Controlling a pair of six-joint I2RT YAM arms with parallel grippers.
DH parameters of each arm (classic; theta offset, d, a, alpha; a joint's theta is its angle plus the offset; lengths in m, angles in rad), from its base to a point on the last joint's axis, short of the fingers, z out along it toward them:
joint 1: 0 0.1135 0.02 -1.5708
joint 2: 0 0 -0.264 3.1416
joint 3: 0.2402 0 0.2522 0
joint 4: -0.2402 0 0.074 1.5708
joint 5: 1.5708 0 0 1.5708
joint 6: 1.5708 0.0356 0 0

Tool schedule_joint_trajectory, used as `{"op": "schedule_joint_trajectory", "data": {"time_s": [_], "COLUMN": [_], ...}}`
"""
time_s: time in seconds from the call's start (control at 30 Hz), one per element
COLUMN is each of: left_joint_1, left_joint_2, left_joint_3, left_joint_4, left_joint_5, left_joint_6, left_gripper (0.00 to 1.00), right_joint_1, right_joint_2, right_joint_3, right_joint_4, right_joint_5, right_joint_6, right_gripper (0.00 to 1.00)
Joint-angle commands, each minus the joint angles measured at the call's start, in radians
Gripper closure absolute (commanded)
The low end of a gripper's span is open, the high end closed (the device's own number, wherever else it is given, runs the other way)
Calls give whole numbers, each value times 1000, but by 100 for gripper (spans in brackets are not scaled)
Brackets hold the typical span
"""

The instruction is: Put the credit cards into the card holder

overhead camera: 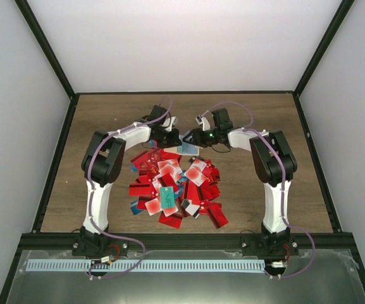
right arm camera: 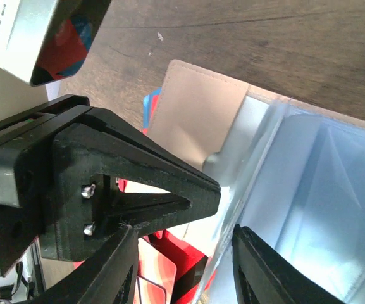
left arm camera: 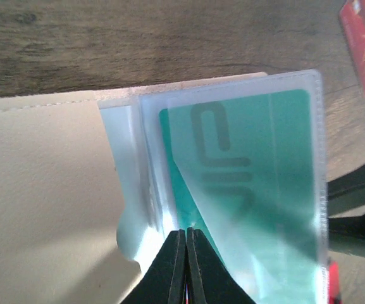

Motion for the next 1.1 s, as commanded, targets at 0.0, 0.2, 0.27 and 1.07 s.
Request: {"op": "schedule_joint_trajectory", "data": {"time_s": [0.0, 0.2, 0.27, 1.07], "left_joint_1": [21, 53, 61, 132], "left_joint_2": [-86, -164, -185, -292], "left_joint_3": [-34, -112, -134, -297], "left_joint_4": [60, 113, 115, 150], "left_joint_5": [58, 92, 83, 5], "left_joint_6": [-26, -53, -49, 3], "left_gripper": [96, 96, 96, 96], "right_joint_1": [20, 36, 44, 117], "right_joint_2": [22, 34, 42, 140], "right_joint_3": [63, 96, 113, 307], "right_joint_4": [-26, -44, -52, -158], "right_joint_5": [2, 11, 12, 58], "right_joint_6": [-10, -14, -16, -33], "right_gripper": [57, 57, 57, 56]}}
